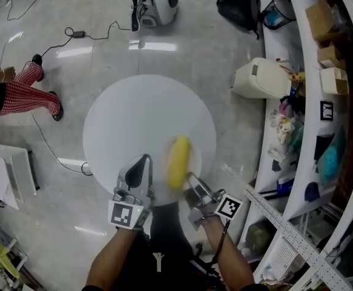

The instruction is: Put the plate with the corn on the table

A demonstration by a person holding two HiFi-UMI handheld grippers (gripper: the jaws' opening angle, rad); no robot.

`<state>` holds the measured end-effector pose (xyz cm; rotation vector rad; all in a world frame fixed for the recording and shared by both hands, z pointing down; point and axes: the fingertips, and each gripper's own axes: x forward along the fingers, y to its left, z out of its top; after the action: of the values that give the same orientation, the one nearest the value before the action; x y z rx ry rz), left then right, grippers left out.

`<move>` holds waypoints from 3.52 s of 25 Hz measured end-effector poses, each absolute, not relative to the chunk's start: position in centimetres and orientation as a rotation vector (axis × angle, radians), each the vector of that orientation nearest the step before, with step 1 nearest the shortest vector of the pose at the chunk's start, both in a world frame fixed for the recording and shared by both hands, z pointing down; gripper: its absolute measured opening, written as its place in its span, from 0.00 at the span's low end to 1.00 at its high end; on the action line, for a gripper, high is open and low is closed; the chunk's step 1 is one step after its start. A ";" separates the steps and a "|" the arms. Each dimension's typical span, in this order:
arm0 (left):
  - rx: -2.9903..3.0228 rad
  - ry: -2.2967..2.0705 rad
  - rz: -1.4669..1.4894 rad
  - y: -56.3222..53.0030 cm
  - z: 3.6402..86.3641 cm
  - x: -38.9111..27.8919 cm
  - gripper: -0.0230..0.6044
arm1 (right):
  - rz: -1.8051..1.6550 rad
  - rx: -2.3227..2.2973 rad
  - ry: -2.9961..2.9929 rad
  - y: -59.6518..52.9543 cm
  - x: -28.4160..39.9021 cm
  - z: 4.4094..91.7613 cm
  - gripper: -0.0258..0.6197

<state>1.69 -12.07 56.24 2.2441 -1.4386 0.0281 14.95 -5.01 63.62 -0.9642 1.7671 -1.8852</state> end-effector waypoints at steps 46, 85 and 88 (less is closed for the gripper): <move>2.184 -1.419 0.006 -14.2 59.8 0.5 0.04 | -1.988 -1.129 1.671 -7.2 13.5 69.6 0.13; 2.159 -1.378 0.030 -12.5 61.1 0.0 0.04 | -2.084 -1.542 2.239 -5.7 12.9 71.2 0.20; 2.158 -1.381 0.034 -12.6 61.1 0.0 0.04 | -2.088 -1.528 2.280 -5.6 12.9 71.2 0.20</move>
<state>0.02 -12.60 61.06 2.1582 -1.3810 0.0338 12.92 -5.63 71.22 -1.5278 2.2803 -2.0884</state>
